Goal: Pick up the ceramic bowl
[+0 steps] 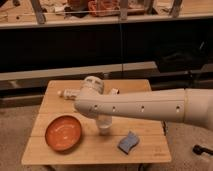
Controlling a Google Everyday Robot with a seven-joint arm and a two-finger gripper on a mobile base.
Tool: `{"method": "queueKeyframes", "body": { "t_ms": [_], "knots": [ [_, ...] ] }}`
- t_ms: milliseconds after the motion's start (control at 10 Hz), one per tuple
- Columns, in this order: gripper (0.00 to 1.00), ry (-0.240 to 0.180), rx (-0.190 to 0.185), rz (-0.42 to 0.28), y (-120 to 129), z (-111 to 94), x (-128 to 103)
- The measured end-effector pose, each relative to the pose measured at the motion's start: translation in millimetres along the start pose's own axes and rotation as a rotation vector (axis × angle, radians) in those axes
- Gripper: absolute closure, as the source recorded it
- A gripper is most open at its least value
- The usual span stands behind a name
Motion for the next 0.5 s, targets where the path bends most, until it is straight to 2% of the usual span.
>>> {"method": "queueKeyframes", "body": {
  "t_ms": [500],
  "knots": [
    [0.20, -0.030, 0.024, -0.087, -5.8, 7.4, -1.8]
  ]
}}
